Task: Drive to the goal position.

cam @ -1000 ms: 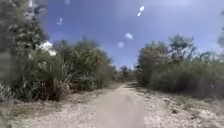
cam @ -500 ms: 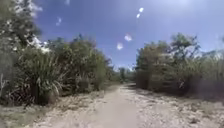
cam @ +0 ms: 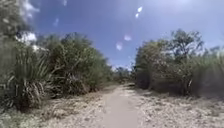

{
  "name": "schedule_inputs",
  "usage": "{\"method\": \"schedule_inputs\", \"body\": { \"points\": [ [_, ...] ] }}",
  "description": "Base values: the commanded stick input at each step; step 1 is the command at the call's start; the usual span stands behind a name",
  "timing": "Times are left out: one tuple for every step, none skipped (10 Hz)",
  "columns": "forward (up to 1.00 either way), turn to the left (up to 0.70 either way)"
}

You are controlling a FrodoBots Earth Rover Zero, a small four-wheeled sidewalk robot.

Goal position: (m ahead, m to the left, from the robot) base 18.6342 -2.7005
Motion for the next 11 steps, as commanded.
{"method": "schedule_inputs", "body": {
  "points": [
    [0.85, 0.0],
    [0.85, 0.0],
    [0.85, 0.0],
    [0.85, 0.0],
    [0.85, 0.0],
    [0.85, 0.0],
    [0.85, 0.0],
    [0.85, 0.0],
    [0.85, 0.0],
    [0.85, 0.0],
    [0.85, 0.0]
  ]
}}
